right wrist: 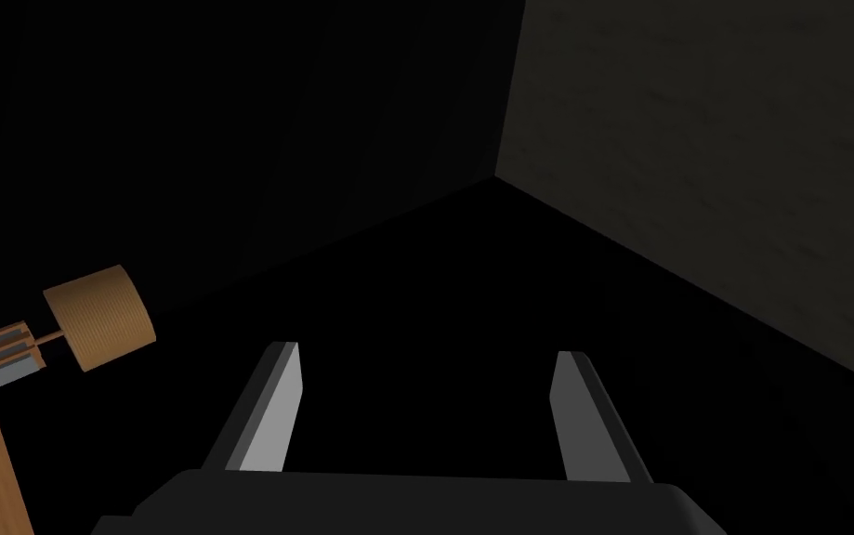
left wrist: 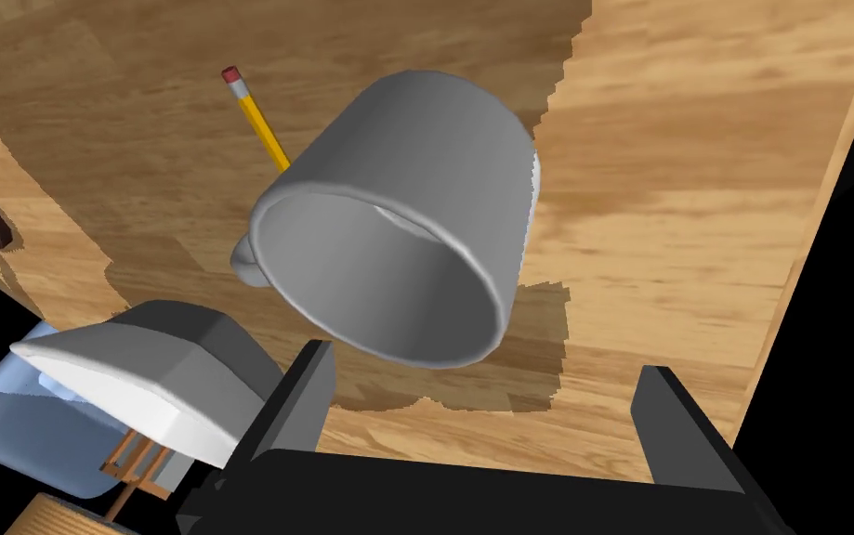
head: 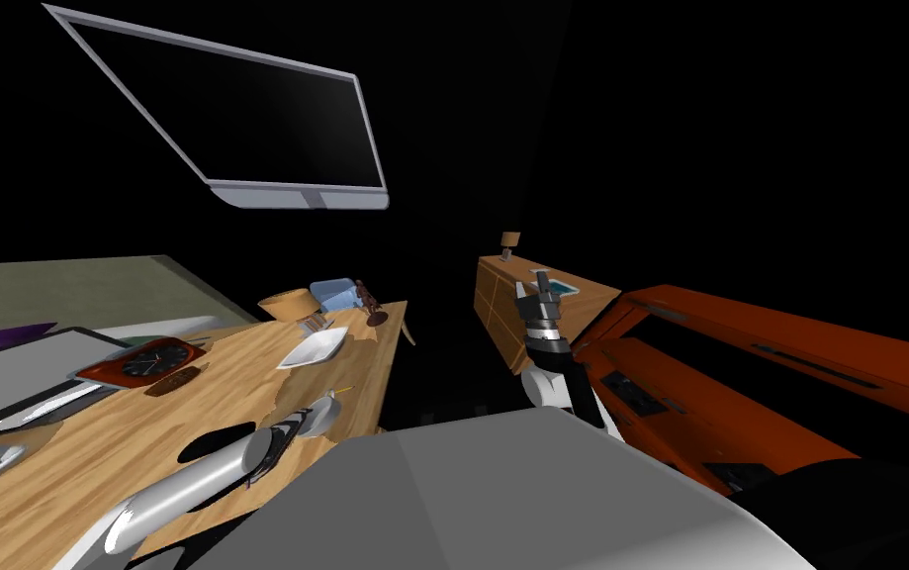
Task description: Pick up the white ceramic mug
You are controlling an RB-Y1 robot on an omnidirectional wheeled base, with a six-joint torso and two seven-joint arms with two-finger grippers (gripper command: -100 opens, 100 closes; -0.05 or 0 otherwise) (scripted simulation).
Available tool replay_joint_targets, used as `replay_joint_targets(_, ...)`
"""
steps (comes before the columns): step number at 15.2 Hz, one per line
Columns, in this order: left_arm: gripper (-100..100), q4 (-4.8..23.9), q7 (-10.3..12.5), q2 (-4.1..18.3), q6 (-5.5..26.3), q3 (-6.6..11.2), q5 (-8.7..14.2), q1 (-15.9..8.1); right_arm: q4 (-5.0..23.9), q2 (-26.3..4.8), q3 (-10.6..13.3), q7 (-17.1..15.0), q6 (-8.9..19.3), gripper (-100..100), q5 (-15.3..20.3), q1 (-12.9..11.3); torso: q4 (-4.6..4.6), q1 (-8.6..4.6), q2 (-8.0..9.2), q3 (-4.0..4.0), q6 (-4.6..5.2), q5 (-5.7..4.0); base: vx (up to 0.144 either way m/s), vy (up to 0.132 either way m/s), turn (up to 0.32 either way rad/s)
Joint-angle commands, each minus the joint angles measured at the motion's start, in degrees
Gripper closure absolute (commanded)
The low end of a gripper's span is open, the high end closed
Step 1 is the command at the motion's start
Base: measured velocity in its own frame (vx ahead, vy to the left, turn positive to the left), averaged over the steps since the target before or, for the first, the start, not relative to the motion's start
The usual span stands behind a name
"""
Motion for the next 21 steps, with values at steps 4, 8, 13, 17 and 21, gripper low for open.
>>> replay_joint_targets(4,-100,2.28,-2.23,-0.03,5.69,1.53,1.60,0.16,0.00,0.00,0.00,0.00,0.00,0,0.00,0.00,0.00,0.00,0.03,0.02,-0.01,0.00,0.048,0.028,-0.083)
replay_joint_targets(8,-100,3.96,-3.71,0.06,9.48,2.64,2.75,0.08,0.00,0.00,0.00,0.00,0.00,0,0.00,0.00,0.01,0.02,0.05,0.03,0.00,0.01,0.044,0.034,-0.078)
replay_joint_targets(13,-100,6.20,-3.34,-0.23,8.21,1.79,2.16,-0.66,0.00,0.00,0.00,0.00,0.00,0,0.00,0.00,0.03,-0.03,0.15,0.08,-0.01,0.00,0.021,0.029,-0.048)
replay_joint_targets(17,-100,7.54,-3.13,-0.27,7.25,1.27,1.84,-1.16,0.00,0.00,0.00,0.00,0.00,0,0.00,-0.01,0.07,0.01,0.32,0.18,-0.02,0.01,-0.022,0.029,-0.023)
replay_joint_targets(21,100,7.78,-3.19,-0.31,6.97,1.10,1.86,-1.20,0.00,0.00,0.00,0.00,0.00,0,0.00,-0.01,0.06,-0.11,0.22,0.13,-0.01,-0.03,-0.003,0.002,-0.005)
